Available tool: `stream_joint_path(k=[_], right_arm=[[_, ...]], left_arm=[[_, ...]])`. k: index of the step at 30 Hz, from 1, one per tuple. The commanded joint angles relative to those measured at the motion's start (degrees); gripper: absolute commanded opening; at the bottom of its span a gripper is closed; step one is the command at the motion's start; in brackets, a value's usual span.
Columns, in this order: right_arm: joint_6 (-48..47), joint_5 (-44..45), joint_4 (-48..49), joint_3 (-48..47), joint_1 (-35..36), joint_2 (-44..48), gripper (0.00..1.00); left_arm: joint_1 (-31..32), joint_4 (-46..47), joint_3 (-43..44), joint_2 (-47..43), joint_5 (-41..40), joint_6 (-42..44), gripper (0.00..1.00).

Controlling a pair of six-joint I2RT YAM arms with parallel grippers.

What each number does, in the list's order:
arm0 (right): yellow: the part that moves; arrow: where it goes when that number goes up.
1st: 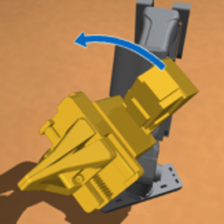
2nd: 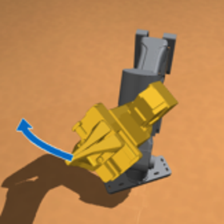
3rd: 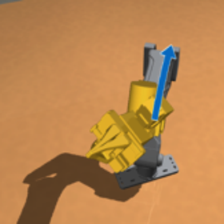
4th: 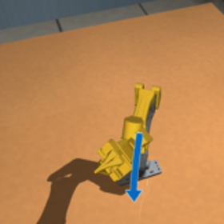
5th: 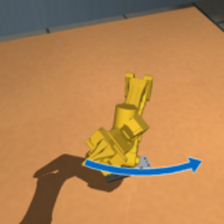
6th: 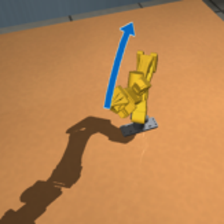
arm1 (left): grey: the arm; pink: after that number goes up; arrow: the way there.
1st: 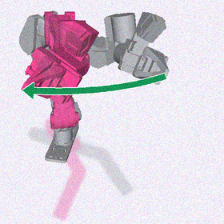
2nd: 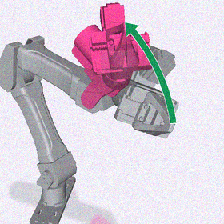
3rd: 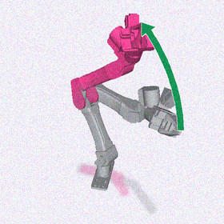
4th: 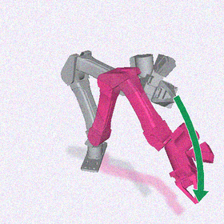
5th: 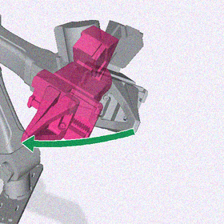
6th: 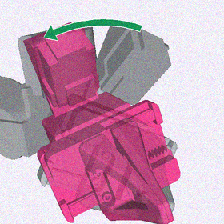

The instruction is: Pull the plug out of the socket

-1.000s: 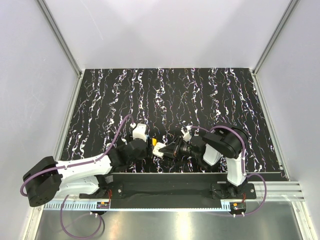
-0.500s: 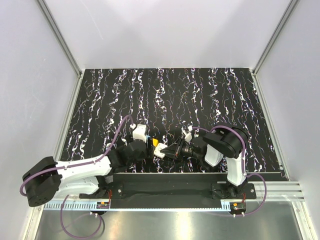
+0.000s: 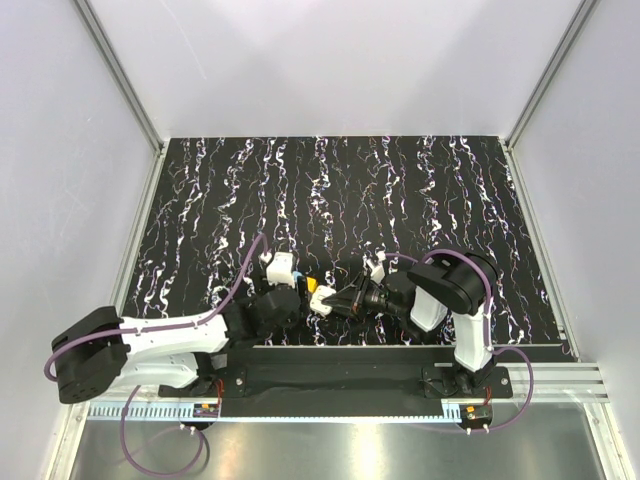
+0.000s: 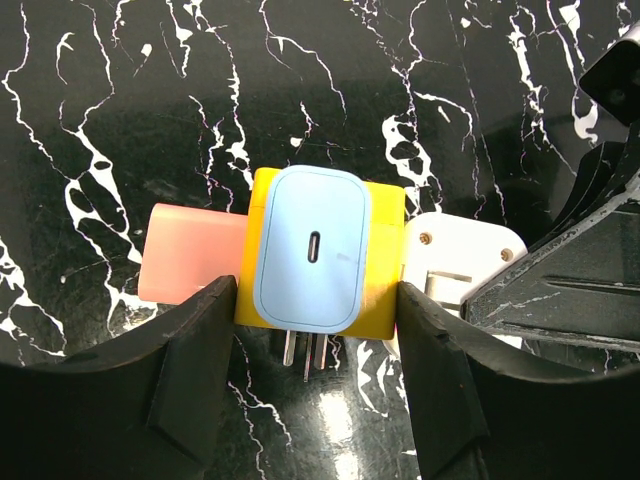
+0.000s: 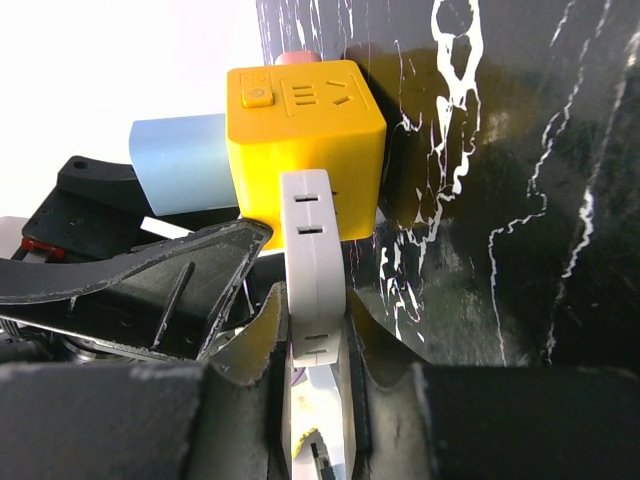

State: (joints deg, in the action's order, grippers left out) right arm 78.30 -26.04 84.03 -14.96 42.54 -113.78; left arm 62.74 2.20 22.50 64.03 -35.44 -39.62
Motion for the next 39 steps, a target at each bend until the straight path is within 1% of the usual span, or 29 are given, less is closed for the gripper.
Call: stream_joint_path(k=[1, 8, 15, 20, 29, 32, 39], right_arm=[[-1.84, -1.73, 0.7, 3.27, -1.59, -1.62, 0.0], [-2.98, -3.57, 0.44, 4.85, -3.34, 0.13, 0.0], [-2.54, -6.12, 0.35, 4.33, -3.43, -0.66, 0.0], [-4.38, -6.65, -0.71, 6.26, -3.7, 0.31, 0.0], [-5.79, -7.79, -0.62, 7.67, -5.45, 0.84, 0.0], [-5.18, -8.85, -0.62, 6.79, -5.72, 1.36, 0.0], [-6.67, -8.67, -1.32, 9.33, -6.07, 4.7, 0.0]], left_arm=[[-0.87, -6.41, -0.44, 2.32, -12.63, -3.01, 0.0], [0.36, -7.38, 0.44, 3.47, -14.83, -3.89, 0.0], [0.89, -7.64, 0.61, 4.0, -16.33, -4.5, 0.0], [1.33, -9.05, 0.97, 4.35, -17.2, -5.56, 0.0], [1.68, -10.11, 2.11, 5.84, -17.91, -5.65, 0.0], [1.86, -10.02, 2.11, 6.02, -18.17, -5.74, 0.0], [2.74, -9.93, 2.11, 4.27, -16.16, -4.16, 0.0]])
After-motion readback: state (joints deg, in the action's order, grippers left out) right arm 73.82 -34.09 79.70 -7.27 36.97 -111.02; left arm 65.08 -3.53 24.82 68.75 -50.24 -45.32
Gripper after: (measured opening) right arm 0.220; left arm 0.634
